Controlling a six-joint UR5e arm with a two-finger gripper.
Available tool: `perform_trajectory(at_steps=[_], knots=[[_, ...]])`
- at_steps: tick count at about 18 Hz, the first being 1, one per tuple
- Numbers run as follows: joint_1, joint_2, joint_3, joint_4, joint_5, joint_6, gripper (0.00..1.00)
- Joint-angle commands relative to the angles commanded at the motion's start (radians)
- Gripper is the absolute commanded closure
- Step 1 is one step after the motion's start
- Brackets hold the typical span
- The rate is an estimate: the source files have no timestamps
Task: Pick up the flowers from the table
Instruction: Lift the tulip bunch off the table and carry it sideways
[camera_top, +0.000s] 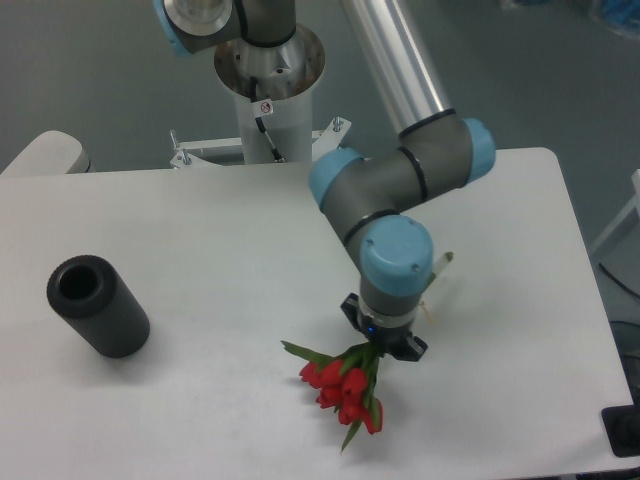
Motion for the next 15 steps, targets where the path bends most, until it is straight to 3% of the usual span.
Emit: perform_trajectory(at_steps=[4, 15], knots=[[-0.005, -0.015, 0.022, -0.002, 0.009, 0.002, 0.96], [-0.005, -0.012, 0.009, 0.006, 0.008, 0.005, 0.94]])
